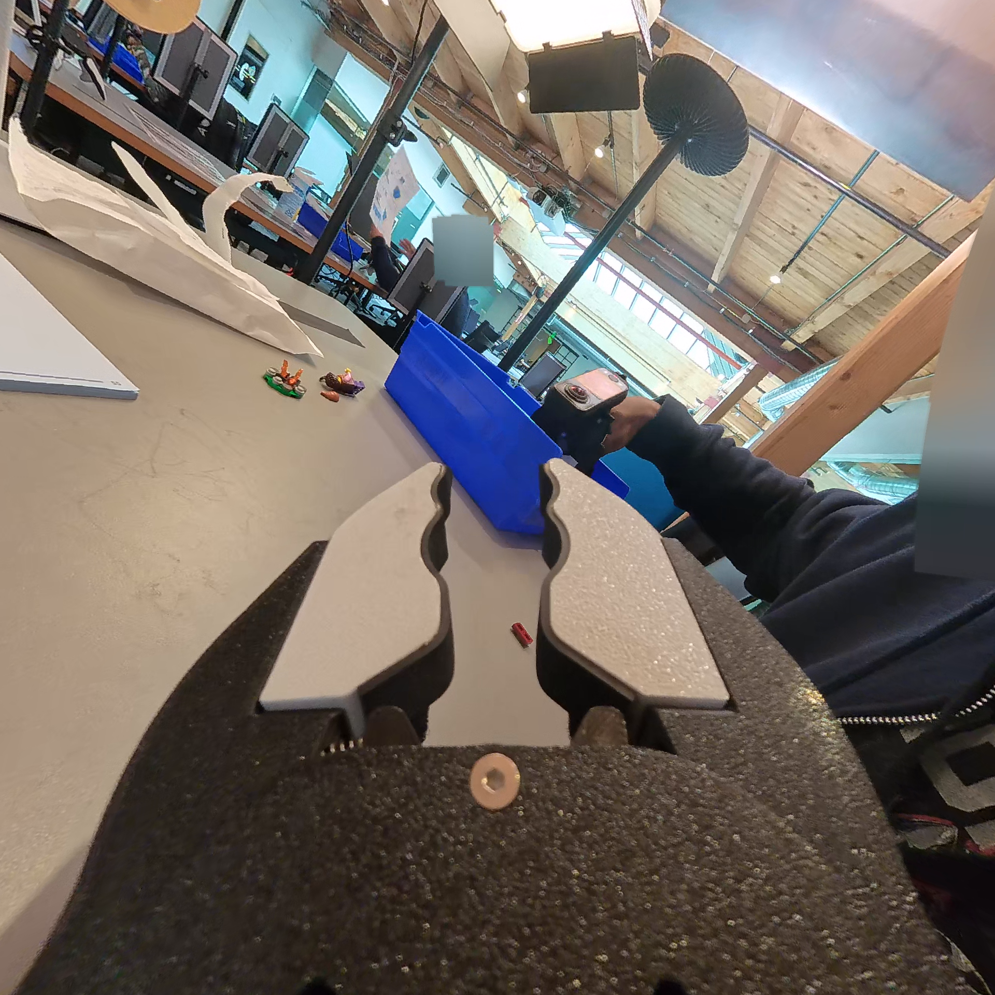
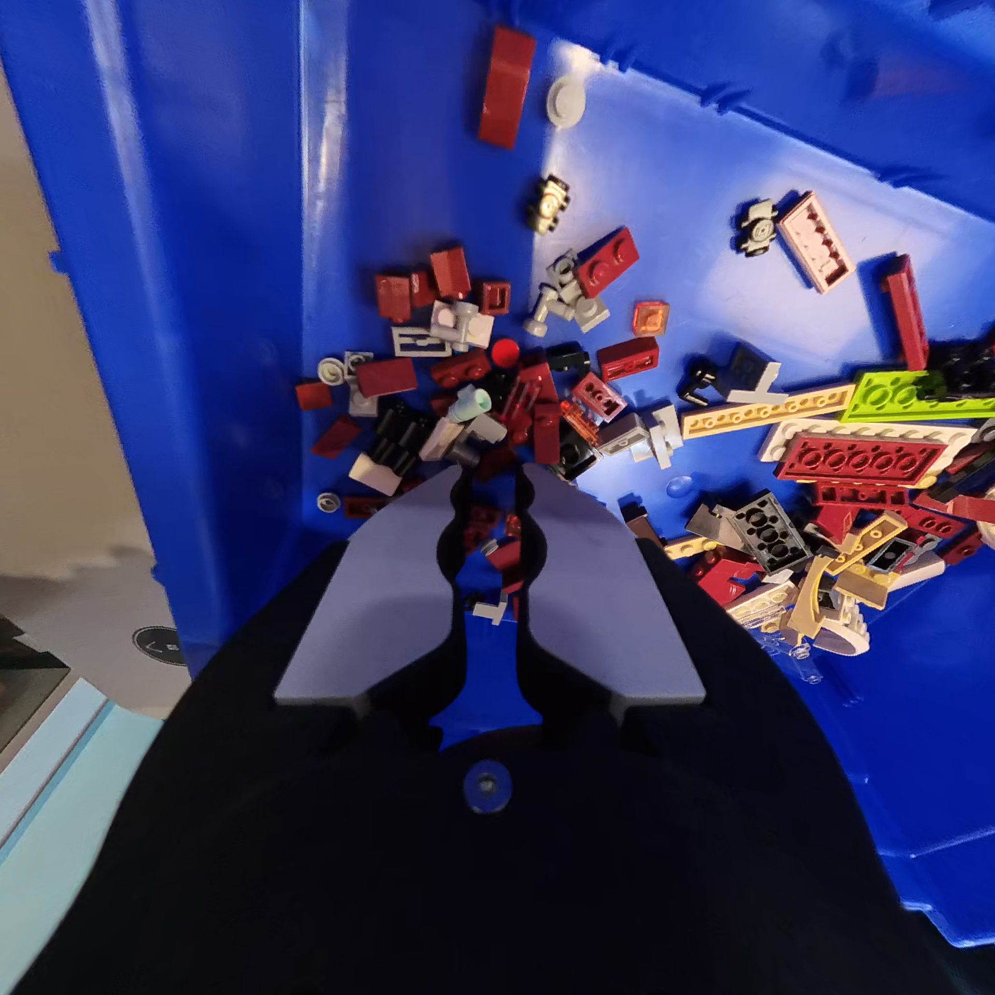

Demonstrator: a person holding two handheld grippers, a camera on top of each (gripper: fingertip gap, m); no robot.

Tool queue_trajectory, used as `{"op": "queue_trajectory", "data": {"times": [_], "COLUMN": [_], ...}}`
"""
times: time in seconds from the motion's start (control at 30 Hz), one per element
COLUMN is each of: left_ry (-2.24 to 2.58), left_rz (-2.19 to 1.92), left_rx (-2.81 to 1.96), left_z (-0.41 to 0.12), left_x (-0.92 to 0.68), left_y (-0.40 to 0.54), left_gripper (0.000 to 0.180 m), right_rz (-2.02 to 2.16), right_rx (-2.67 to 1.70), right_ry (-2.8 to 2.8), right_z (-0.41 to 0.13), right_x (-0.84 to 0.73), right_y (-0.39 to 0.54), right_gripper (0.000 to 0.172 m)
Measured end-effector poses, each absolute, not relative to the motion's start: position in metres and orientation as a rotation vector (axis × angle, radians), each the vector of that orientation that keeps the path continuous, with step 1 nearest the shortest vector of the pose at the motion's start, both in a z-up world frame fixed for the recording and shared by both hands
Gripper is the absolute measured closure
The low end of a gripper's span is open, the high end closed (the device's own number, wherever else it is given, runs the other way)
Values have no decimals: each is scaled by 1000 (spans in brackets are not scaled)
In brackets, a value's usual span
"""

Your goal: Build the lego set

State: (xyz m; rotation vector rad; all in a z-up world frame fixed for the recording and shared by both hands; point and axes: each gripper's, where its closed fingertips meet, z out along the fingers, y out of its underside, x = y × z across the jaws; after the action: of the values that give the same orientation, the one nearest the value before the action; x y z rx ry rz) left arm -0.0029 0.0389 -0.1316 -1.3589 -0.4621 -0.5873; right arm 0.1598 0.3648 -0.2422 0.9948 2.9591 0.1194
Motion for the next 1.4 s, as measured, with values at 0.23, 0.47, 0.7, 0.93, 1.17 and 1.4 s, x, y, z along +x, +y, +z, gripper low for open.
{"op": "queue_trajectory", "data": {"times": [0.23,0.47,0.7,0.93,1.17,1.4], "left_ry": [-462,-466,-468,-459,-436,-444], "left_rz": [-585,-585,-588,-577,-545,-535], "left_rx": [-1358,-1363,-1371,-1359,-1355,-1299], "left_z": [-131,-132,-133,-131,-129,-123], "left_x": [-3,-3,-3,-3,0,17], "left_y": [39,39,41,38,36,4], "left_gripper": [149,149,148,149,149,150], "right_rz": [108,138,122,153,89,-242], "right_rx": [928,746,753,781,785,408], "right_ry": [3004,3054,3071,3099,3240,3418], "right_z": [-242,-242,-242,-234,-161,-116], "right_x": [159,162,161,159,148,97], "right_y": [362,363,363,362,324,189], "right_gripper": [152,152,155,155,155,155]}}
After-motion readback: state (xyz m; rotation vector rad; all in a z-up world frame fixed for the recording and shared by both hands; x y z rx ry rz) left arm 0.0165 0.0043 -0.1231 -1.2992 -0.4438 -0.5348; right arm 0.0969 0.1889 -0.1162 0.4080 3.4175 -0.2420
